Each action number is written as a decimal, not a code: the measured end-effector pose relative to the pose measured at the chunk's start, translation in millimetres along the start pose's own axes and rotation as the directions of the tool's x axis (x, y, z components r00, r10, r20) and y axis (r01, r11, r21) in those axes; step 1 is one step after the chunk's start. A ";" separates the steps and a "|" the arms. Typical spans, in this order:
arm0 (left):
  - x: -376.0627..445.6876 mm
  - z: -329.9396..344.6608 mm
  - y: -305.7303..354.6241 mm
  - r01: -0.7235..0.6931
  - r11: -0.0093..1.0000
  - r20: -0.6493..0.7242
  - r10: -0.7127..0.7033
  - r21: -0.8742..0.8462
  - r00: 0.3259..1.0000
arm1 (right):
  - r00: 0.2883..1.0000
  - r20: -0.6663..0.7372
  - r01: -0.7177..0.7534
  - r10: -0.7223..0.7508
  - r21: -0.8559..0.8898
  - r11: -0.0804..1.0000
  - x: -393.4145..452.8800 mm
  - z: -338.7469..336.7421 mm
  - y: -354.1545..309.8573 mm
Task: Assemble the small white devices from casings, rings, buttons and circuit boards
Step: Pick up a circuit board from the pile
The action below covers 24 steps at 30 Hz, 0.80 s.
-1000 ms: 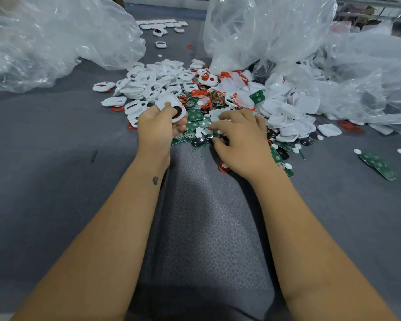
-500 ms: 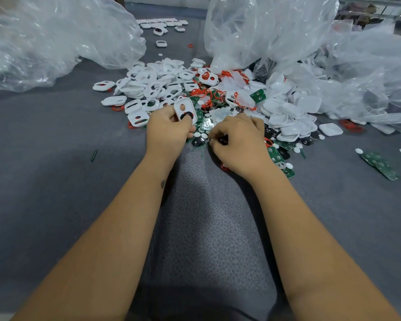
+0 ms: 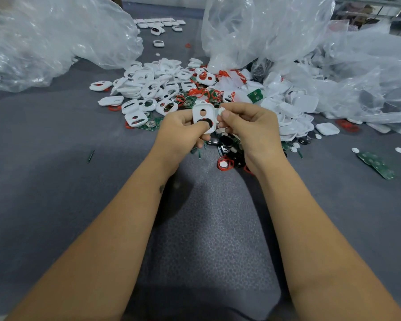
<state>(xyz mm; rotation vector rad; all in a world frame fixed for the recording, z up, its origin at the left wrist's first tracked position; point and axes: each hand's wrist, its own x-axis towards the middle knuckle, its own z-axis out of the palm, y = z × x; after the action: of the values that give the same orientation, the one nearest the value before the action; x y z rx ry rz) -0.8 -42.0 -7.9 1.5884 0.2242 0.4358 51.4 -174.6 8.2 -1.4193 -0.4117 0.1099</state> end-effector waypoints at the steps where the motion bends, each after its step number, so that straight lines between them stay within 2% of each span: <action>1: -0.5 0.6 0.4 0.005 1.000 0.018 -0.005 -0.010 1.000 | 1.000 -0.003 0.001 -0.001 0.009 1.000 -0.1 -0.1 -0.1; 8: 0.4 1.1 -2.3 0.026 0.999 0.061 -0.025 -0.021 0.998 | 0.997 -0.027 0.066 -0.069 -0.099 0.993 0.3 -1.1 -1.3; 15: -0.9 3.3 0.5 0.045 0.999 0.105 -0.043 -0.017 0.993 | 0.979 0.001 0.197 -0.204 -0.259 0.946 -2.7 0.7 -3.9; 19: -1.5 5.3 -0.1 0.107 0.990 0.139 -0.093 -0.093 0.986 | 0.975 -0.034 0.198 -0.221 -0.328 0.924 -3.6 2.0 -3.6; 24: -2.6 3.7 -2.5 0.075 0.986 0.161 -0.051 -0.147 0.986 | 0.973 -0.002 0.207 -0.231 -0.431 0.878 -4.3 2.0 -2.1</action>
<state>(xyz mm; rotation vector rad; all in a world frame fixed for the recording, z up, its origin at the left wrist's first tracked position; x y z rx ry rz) -1.3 -46.2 -10.8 1.4532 0.1175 0.2701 46.4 -174.4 9.5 -1.7930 -0.5743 -0.2174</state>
